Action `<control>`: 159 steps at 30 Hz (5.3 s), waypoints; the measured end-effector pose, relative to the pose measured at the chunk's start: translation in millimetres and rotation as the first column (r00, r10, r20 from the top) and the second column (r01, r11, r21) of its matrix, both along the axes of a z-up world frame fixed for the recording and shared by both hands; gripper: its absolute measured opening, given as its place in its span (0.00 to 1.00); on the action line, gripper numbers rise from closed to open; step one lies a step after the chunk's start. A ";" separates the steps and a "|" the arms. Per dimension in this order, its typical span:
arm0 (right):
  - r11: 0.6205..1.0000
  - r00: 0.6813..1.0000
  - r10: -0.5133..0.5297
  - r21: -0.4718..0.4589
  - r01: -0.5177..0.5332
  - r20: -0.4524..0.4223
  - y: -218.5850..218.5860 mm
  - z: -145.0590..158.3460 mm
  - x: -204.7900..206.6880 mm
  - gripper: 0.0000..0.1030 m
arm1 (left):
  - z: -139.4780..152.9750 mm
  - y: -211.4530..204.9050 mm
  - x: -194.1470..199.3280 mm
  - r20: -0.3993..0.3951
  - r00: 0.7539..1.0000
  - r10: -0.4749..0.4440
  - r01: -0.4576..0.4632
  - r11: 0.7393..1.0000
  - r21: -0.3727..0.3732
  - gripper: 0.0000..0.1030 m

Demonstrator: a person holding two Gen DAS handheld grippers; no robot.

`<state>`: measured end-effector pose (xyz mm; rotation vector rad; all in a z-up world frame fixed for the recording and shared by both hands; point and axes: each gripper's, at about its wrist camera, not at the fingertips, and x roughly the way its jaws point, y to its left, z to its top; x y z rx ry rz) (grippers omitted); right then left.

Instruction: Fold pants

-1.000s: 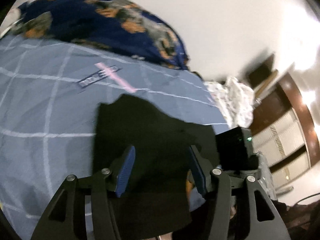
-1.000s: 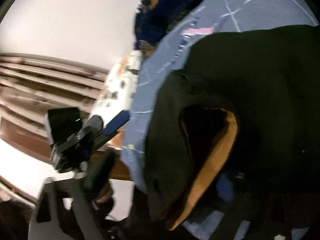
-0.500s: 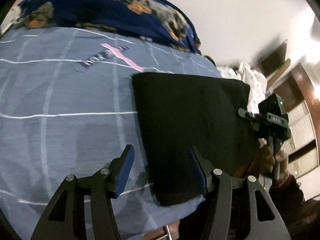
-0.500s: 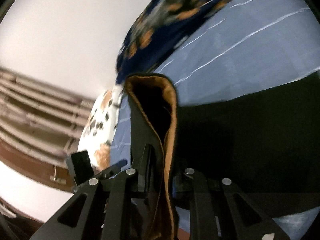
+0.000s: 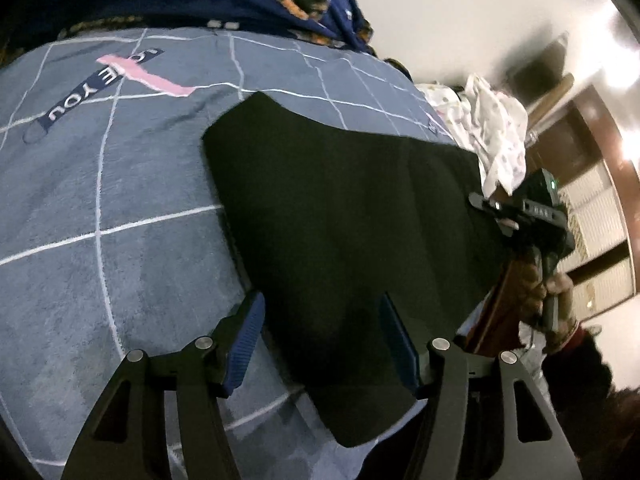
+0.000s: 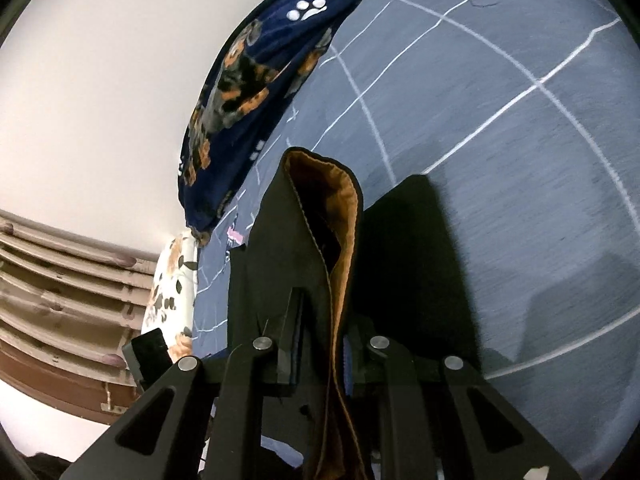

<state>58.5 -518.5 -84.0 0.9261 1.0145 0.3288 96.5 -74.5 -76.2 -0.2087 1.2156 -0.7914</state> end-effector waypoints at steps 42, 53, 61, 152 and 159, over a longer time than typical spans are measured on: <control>0.988 0.999 0.042 0.150 -0.041 0.002 -6.5 -33.1 -9.9 0.29 | -13.5 -6.2 26.0 -0.079 0.997 0.005 -0.018 0.986 -0.168 0.12; 0.951 0.997 0.079 0.300 -0.075 0.002 56.8 -52.6 6.9 0.28 | 1.0 57.4 23.8 -0.033 0.993 0.112 -0.114 0.989 -0.089 0.12; 0.967 0.991 0.135 0.216 -0.135 0.012 77.7 -47.7 15.6 0.27 | -10.4 71.4 18.3 0.023 0.990 0.140 -0.140 0.990 0.001 0.27; 0.999 0.991 -0.025 -0.036 0.020 -0.130 93.4 2.7 -67.3 0.57 | -6.5 69.3 -32.5 0.087 0.982 0.169 -0.179 0.976 0.127 0.77; 1.000 0.993 -0.001 -0.014 -0.001 -0.122 89.5 2.2 -62.4 0.53 | -7.6 68.3 -33.8 0.091 0.983 0.161 -0.171 0.977 0.125 0.82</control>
